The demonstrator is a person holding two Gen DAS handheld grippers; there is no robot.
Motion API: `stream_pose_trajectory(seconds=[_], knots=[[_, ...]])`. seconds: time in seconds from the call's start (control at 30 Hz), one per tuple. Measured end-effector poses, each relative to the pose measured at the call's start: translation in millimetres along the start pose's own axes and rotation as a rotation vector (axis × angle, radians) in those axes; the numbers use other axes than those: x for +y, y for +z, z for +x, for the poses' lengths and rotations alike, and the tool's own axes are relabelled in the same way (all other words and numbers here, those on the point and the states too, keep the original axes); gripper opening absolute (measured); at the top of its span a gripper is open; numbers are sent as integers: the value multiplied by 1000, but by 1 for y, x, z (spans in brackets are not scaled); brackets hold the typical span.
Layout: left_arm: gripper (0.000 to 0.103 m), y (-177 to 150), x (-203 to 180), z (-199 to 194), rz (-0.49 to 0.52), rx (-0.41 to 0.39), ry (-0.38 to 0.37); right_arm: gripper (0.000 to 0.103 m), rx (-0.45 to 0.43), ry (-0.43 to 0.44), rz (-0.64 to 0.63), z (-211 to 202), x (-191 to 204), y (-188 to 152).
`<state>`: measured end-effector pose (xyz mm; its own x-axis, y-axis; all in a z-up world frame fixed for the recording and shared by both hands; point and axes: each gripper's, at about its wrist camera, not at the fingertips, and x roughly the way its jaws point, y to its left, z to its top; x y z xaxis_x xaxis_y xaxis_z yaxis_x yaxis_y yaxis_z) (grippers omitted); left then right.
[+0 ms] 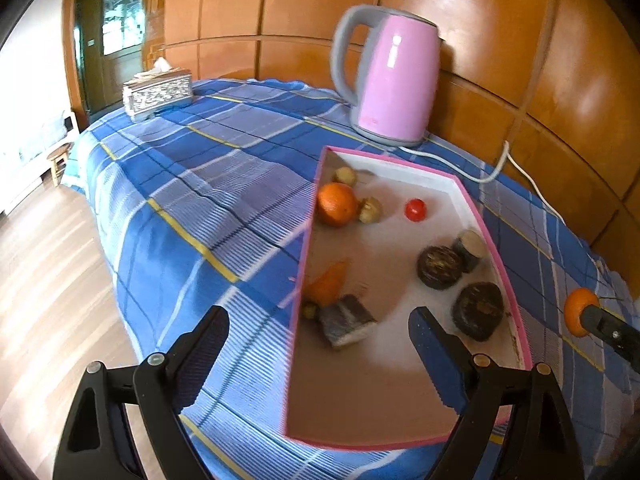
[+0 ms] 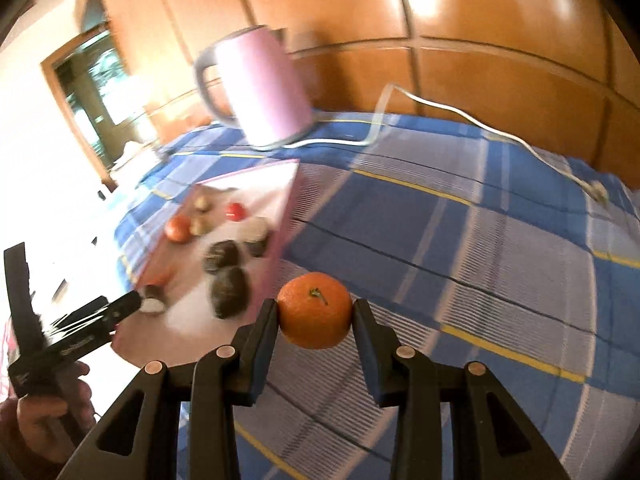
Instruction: Organize fruits
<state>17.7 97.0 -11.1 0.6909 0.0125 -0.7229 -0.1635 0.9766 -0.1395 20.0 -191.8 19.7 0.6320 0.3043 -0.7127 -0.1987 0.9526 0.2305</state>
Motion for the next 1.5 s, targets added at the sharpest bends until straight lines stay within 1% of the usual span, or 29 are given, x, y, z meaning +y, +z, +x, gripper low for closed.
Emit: stream_pose_trajectory(seconds=[0.13,0.23,0.33,0.6,0.77,0.9,0.93,0.97,1.03,1.17,1.27,1.33,1.37,1.4,1.5], knots=[[92,4,14,2,-34,-4,27,38,22,78,-58,10,27,11],[92,4,19,5,-55,2,31,38,37,115,-101,20,47,18],[92,3,21,8,-58,8,29,38,48,133,-133,34,67,26],[92,2,22,10,-66,18,25,38,70,173,-163,74,109,49],[92,2,24,12,-73,21,27,40,112,158,-183,108,125,58],[92,1,25,15,-79,29,32,40,135,143,-185,123,127,58],[92,1,26,15,-80,31,33,43,136,137,-182,125,126,57],[92,1,26,15,-81,31,33,48,139,131,-177,127,124,56],[92,1,25,15,-79,28,34,54,147,130,-164,128,120,54],[92,2,24,12,-73,20,33,54,127,129,-130,116,110,50],[92,2,20,10,-60,18,33,54,91,103,-107,99,102,45],[94,2,17,8,-50,13,34,56,63,63,-97,86,97,39],[95,2,15,6,-44,7,33,58,53,45,-96,82,97,38],[97,1,13,3,-37,1,31,59,35,13,-99,75,95,35],[101,0,5,-4,-16,-21,25,60,-1,-55,-97,60,90,28]])
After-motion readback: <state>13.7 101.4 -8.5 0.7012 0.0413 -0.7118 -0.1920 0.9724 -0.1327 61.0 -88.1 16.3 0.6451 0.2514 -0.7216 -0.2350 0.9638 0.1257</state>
